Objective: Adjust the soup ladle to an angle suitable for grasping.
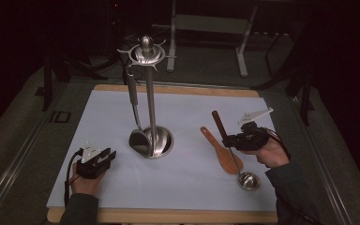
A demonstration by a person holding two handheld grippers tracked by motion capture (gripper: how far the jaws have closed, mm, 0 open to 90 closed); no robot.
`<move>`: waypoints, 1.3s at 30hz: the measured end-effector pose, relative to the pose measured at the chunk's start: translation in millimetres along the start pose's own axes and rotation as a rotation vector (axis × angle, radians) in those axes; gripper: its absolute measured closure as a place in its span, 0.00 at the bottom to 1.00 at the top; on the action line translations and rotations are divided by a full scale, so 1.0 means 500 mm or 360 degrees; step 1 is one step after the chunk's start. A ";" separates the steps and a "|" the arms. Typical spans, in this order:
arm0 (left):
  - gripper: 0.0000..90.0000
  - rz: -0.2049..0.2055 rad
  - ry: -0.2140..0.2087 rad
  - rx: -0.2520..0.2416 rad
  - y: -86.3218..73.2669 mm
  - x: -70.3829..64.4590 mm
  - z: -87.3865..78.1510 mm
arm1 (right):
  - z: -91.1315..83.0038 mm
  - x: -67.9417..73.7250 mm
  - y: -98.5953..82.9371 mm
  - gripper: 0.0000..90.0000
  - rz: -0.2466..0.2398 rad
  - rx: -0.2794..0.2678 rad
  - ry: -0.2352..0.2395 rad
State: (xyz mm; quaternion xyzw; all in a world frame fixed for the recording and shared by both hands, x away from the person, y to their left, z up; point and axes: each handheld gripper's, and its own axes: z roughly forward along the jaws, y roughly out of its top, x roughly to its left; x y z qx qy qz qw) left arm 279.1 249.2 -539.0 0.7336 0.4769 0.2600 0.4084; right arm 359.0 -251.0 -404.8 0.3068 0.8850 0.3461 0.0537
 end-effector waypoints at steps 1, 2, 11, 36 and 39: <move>0.77 0.0001 0.0000 -0.0001 0.000 0.000 0.000 | -0.001 0.005 0.002 0.82 -0.0012 -0.0022 0.0010; 0.77 0.0002 0.0000 0.0000 0.000 0.000 0.000 | -0.001 0.009 0.004 0.82 -0.0018 -0.0037 0.0012; 0.77 0.0001 -0.0001 -0.0003 0.000 0.000 0.000 | 0.011 0.046 0.018 0.82 -0.0054 -0.0165 0.0078; 0.77 0.0003 -0.0002 -0.0002 0.000 -0.001 0.000 | 0.035 0.095 0.039 0.82 -0.0038 -0.0523 0.0116; 0.77 0.0000 -0.0003 -0.0002 0.000 0.000 0.000 | 0.038 0.104 0.044 0.82 -0.0061 -0.0544 0.0094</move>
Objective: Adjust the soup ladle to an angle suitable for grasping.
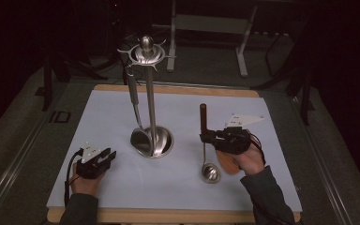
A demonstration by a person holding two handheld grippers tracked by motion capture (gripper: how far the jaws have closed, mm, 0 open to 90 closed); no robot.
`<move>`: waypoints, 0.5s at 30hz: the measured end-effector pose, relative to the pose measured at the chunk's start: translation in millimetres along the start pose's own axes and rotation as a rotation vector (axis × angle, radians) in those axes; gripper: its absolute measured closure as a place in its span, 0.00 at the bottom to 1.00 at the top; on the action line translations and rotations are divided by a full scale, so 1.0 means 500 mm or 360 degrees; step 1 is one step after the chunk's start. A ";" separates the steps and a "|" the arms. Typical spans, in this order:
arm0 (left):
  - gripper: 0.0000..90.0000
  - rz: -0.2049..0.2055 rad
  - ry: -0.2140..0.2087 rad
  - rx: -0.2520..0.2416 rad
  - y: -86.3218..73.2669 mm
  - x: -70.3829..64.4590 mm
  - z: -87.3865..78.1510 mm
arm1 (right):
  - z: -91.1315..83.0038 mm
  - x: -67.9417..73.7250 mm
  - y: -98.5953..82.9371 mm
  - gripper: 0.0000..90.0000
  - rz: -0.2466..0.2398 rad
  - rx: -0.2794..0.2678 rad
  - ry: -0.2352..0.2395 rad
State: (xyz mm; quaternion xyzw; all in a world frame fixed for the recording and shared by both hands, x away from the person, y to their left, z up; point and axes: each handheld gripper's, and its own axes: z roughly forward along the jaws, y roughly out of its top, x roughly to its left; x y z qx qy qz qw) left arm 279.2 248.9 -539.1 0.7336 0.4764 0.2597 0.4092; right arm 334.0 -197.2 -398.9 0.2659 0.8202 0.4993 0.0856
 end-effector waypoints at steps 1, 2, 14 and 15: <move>0.77 -0.0001 -0.0001 0.0001 0.000 0.000 0.000 | 0.002 0.003 0.001 0.82 -0.0008 -0.0003 -0.0006; 0.77 -0.0001 -0.0001 0.0000 0.000 0.000 0.000 | 0.004 0.006 0.002 0.82 -0.0019 -0.0009 -0.0015; 0.77 0.0001 -0.0004 0.0001 0.000 0.000 0.000 | 0.028 0.033 0.013 0.82 -0.0056 -0.0054 -0.0036; 0.77 0.0001 -0.0003 0.0000 0.000 0.000 0.000 | 0.030 0.035 0.014 0.82 -0.0059 -0.0058 -0.0035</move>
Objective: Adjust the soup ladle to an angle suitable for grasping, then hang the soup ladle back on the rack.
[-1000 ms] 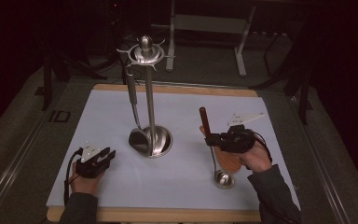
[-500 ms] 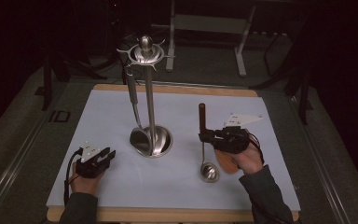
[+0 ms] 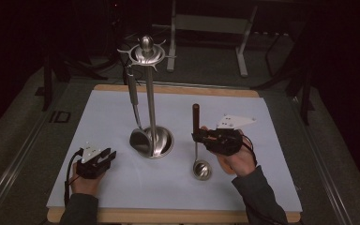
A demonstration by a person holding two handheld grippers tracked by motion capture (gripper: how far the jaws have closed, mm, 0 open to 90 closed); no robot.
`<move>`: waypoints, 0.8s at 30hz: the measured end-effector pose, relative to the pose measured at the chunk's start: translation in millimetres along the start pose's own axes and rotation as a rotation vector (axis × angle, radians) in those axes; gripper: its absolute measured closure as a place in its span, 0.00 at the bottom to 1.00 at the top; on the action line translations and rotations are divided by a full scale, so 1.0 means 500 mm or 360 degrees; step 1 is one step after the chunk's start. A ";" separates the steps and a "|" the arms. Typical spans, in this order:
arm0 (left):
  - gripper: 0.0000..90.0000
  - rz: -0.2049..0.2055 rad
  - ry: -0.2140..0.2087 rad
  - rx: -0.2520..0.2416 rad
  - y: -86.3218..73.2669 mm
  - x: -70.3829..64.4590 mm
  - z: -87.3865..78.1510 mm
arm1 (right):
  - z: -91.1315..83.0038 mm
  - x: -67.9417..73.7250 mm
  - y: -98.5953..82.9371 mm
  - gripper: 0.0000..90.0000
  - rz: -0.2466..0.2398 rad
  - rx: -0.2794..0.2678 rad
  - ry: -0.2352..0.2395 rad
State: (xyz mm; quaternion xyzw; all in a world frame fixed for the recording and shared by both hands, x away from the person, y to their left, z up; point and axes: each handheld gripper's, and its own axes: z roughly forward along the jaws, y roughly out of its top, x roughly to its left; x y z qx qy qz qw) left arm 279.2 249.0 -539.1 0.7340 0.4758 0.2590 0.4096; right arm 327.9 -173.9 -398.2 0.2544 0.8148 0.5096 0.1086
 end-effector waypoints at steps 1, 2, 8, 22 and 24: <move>0.77 0.0000 0.0000 0.0000 0.000 0.000 0.000 | 0.003 0.003 0.002 0.82 -0.0002 -0.0006 0.0002; 0.77 0.0000 -0.0001 0.0001 0.000 0.000 0.000 | 0.004 0.004 0.003 0.82 -0.0003 -0.0007 0.0003; 0.77 0.0002 0.0001 0.0001 0.000 0.000 0.000 | 0.015 0.015 0.011 0.83 -0.0011 -0.0040 0.0009; 0.77 0.0003 0.0002 0.0000 0.000 -0.001 0.000 | 0.024 0.040 0.045 0.82 -0.0018 -0.0150 -0.0019; 0.77 0.0001 0.0001 0.0000 0.000 0.000 0.000 | 0.025 0.043 0.049 0.82 -0.0025 -0.0161 -0.0027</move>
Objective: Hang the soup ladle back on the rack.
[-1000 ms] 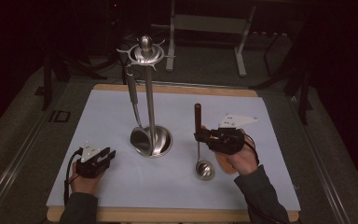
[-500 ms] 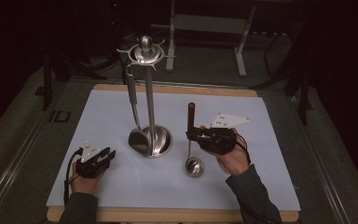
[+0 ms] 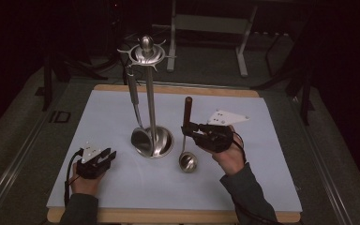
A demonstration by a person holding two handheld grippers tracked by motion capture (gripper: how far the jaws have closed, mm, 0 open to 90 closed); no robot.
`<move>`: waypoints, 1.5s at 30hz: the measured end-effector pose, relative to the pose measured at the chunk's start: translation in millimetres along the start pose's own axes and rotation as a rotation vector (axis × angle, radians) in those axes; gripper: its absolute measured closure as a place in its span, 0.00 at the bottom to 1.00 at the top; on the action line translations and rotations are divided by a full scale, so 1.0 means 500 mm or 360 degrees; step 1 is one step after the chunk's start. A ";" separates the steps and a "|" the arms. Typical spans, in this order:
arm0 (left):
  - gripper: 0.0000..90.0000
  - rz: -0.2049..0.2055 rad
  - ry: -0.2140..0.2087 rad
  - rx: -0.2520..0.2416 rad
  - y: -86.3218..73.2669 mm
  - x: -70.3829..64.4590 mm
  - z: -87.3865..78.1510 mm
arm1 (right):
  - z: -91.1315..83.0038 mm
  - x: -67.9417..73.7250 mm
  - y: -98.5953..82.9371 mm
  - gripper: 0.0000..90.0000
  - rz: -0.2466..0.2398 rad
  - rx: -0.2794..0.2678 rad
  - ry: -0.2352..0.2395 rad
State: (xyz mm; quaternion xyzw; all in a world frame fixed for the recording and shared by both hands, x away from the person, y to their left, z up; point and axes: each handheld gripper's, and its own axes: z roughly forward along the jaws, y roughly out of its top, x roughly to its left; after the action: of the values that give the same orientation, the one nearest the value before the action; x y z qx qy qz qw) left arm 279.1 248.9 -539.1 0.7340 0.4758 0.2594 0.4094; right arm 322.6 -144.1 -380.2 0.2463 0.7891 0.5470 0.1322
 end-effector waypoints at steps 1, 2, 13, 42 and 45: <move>0.77 -0.0001 0.0000 0.0000 0.000 0.000 0.000 | 0.000 0.002 0.002 0.82 -0.0003 -0.0005 -0.0002; 0.77 -0.0001 -0.0001 -0.0001 0.000 0.000 0.000 | 0.001 0.003 0.004 0.82 -0.0011 -0.0013 -0.0007; 0.77 0.0001 0.0002 -0.0003 0.000 0.000 -0.001 | -0.003 0.008 0.024 0.82 -0.0012 -0.0056 -0.0004; 0.77 -0.0007 0.0002 -0.0006 0.000 0.001 -0.001 | 0.009 0.028 0.088 0.82 -0.0048 -0.0115 0.0000; 0.77 -0.0011 0.0001 -0.0009 -0.001 0.001 -0.001 | 0.011 0.031 0.096 0.82 -0.0054 -0.0122 0.0006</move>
State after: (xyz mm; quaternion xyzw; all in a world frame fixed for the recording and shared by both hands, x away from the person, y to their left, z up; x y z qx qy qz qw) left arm 278.8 249.5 -539.1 0.7310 0.4779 0.2596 0.4121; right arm 324.0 -118.0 -336.9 0.2265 0.7718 0.5751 0.1493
